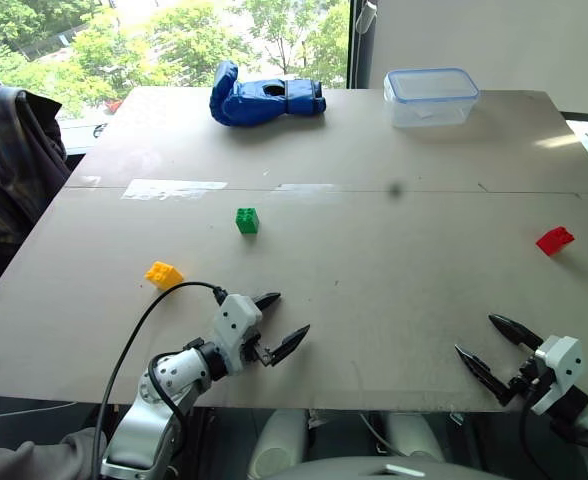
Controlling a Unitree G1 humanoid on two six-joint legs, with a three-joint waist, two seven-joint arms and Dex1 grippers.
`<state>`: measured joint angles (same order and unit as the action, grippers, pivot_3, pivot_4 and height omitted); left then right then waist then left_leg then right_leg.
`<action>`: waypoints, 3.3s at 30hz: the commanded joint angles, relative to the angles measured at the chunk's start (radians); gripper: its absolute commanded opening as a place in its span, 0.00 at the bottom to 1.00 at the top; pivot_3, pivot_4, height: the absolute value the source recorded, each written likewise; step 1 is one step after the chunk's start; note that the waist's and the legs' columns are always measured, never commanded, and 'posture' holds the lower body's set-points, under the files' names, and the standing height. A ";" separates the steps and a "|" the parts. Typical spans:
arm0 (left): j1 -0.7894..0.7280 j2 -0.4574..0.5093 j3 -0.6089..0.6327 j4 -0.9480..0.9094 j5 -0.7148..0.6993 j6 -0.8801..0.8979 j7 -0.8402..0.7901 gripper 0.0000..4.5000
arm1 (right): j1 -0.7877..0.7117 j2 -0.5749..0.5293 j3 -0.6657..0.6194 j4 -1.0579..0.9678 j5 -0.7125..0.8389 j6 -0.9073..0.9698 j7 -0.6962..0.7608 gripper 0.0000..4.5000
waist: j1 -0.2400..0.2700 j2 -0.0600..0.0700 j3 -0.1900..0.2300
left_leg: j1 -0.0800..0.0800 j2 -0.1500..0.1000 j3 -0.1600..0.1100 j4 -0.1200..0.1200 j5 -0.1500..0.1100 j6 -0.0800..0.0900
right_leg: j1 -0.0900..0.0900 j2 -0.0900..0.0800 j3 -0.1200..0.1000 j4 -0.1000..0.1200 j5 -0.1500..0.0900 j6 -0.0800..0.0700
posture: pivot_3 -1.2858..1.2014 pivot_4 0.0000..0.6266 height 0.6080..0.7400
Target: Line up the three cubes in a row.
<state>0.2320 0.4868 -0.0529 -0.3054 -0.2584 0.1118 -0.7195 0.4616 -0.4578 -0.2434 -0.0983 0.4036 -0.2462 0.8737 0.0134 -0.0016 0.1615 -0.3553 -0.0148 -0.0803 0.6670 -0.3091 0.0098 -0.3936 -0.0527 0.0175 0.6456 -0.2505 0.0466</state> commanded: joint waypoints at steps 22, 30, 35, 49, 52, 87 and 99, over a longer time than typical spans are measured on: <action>-0.034 0.019 0.004 -0.052 -0.008 0.063 -0.011 0.99 | -0.037 -0.020 -0.049 0.009 0.033 0.021 -0.025 1.00 | -0.001 0.000 0.000 | 0.000 0.000 0.000 0.000 0.000 0.000 | 0.000 0.001 0.000 0.000 0.001 0.001 | 0.52 0.24 1.00; -0.232 0.070 -0.008 -0.157 -0.109 0.214 -0.082 0.99 | -0.224 -0.099 -0.197 0.133 0.046 0.164 -0.196 1.00 | -0.001 0.001 0.000 | -0.002 -0.001 0.002 0.003 0.000 0.000 | -0.001 0.002 -0.002 0.000 0.002 0.000 | 0.52 0.24 1.00; -0.453 0.105 -0.015 -0.175 -0.221 0.369 -0.144 0.99 | -0.488 -0.206 -0.192 0.377 -0.015 0.292 -0.295 1.00 | -0.013 0.002 0.001 | -0.001 -0.002 0.004 0.003 0.000 0.000 | -0.002 0.003 -0.001 0.001 0.005 0.003 | 0.52 0.24 1.00; -0.632 0.155 -0.003 -0.258 -0.358 0.556 -0.149 0.99 | -0.895 -0.232 -0.137 0.858 -0.057 0.312 -0.212 1.00 | -0.030 0.002 0.002 | -0.007 -0.002 0.006 0.002 0.003 -0.004 | -0.009 0.004 0.002 0.002 0.006 0.004 | 0.52 0.24 1.00; -0.618 0.168 0.003 -0.264 -0.358 0.557 -0.152 0.99 | -0.919 -0.239 -0.131 0.925 -0.066 0.285 -0.167 1.00 | -0.030 0.002 0.002 | -0.007 -0.002 0.006 0.002 0.003 -0.004 | -0.009 0.004 0.002 0.002 0.006 0.005 | 0.52 0.24 1.00; -0.552 0.250 -0.074 -0.183 -0.230 0.408 -0.288 1.00 | -0.814 -0.159 0.270 0.601 -0.024 0.032 0.684 0.35 | -0.028 -0.002 0.006 | -0.005 -0.001 0.006 0.006 0.004 -0.005 | -0.010 0.005 0.003 0.011 0.006 0.005 | 0.52 0.24 1.00; -0.523 0.249 -0.056 -0.230 -0.223 0.415 -0.257 1.00 | -1.071 -0.171 0.468 0.978 -0.059 -0.182 0.741 0.35 | -0.036 -0.003 0.006 | -0.004 -0.001 0.007 0.007 0.004 -0.006 | -0.011 0.004 0.005 0.012 0.007 0.005 | 0.52 0.24 1.00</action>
<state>-0.2963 0.7303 -0.1276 -0.4940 -0.4737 0.5350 -0.9797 -0.5971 -0.6157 0.2098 0.8354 0.3490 -0.3902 1.5581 -0.0229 -0.0045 0.1679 -0.3592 -0.0158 -0.0729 0.6738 -0.3049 0.0035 -0.4039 -0.0487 0.0226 0.6581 -0.2436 0.0510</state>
